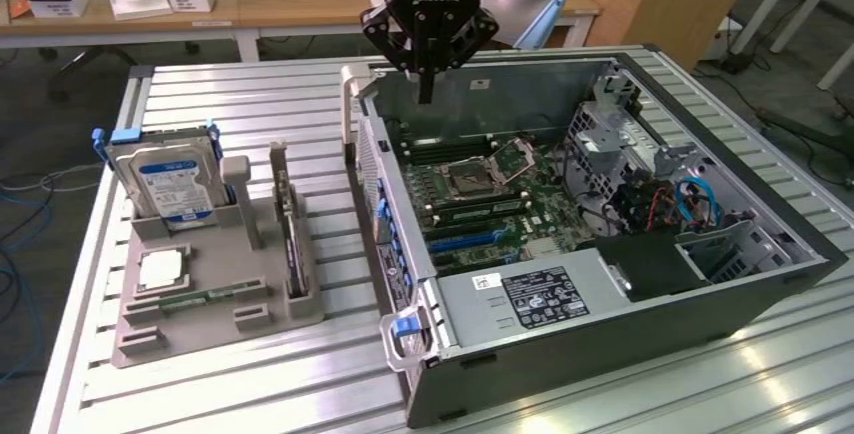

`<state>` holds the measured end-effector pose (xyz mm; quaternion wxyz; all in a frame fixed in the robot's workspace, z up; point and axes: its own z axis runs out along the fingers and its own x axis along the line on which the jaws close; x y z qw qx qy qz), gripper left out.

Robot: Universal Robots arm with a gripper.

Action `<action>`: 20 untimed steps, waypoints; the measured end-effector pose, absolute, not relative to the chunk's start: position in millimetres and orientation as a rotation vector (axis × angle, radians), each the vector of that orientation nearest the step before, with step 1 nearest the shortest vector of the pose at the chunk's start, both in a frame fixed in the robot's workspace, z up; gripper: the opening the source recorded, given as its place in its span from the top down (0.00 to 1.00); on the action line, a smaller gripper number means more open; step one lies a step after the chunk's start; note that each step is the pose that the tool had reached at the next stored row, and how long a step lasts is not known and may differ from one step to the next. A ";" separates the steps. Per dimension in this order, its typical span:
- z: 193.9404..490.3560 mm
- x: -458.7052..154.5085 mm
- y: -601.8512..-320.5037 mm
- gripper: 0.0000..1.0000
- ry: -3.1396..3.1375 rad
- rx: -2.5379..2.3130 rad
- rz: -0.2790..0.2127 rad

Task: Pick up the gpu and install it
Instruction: 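Reach for the gpu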

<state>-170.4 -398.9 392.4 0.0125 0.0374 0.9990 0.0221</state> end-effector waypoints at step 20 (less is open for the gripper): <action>391.8 -184.3 -398.9 0.90 3.114 0.117 0.069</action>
